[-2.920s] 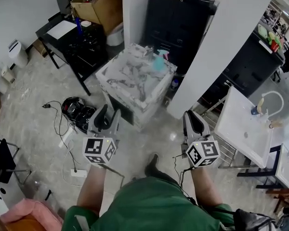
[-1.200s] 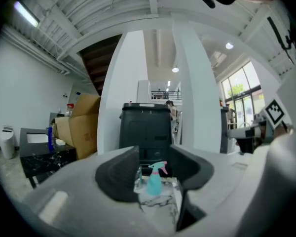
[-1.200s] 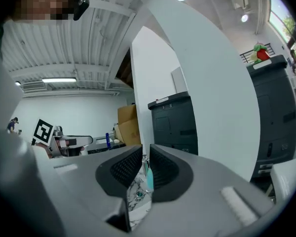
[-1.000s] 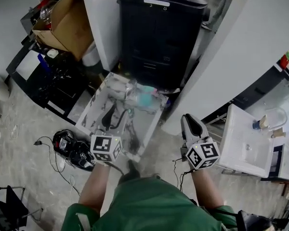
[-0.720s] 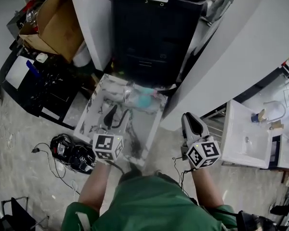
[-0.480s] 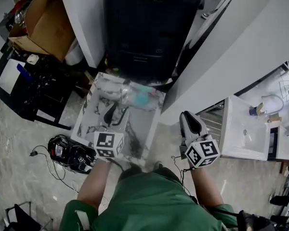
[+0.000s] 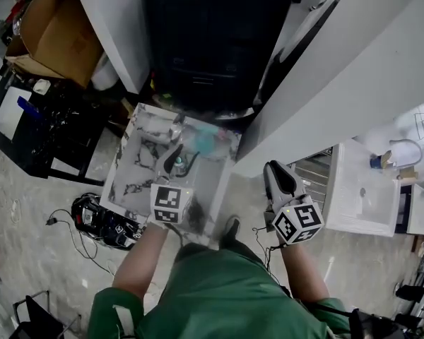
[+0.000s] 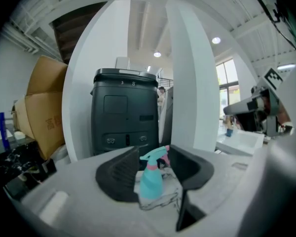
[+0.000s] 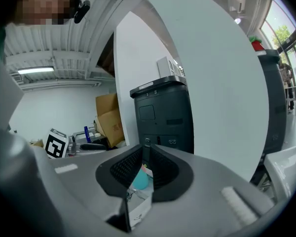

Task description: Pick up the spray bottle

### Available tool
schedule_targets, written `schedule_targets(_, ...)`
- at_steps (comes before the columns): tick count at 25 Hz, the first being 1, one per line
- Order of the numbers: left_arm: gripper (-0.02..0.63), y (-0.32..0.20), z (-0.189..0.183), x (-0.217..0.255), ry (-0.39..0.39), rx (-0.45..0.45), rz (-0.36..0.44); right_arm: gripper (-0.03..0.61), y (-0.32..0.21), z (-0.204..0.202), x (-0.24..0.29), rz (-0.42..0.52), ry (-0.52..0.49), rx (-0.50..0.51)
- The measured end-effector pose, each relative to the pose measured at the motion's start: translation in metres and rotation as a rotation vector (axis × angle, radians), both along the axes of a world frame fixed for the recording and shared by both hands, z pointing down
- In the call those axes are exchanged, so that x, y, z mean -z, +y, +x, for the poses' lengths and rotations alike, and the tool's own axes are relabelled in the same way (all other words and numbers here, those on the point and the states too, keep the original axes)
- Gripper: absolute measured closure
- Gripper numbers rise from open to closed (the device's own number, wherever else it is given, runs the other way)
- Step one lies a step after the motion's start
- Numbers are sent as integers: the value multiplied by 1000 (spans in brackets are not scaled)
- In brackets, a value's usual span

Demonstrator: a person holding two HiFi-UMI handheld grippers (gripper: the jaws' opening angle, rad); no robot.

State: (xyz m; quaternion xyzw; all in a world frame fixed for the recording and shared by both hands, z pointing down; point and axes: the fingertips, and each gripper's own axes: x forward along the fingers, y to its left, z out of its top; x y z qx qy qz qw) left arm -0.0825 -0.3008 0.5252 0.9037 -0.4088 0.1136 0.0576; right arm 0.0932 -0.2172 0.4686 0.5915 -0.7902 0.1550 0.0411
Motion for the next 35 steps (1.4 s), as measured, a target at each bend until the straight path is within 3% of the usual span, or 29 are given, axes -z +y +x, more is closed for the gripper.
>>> schedule_targets(11,420,-33,46,-56,-59,19,-91,534,-17,36,-30,-58,-27,23)
schedule_targets(19,400,-62,59,-101,-96,35,-149,534,-23,59,-53,-111,-21,-3)
schedule_targets(35,388,-93,70,-119,-54,113,-96,534,-19,77,-60,-125,5,-40)
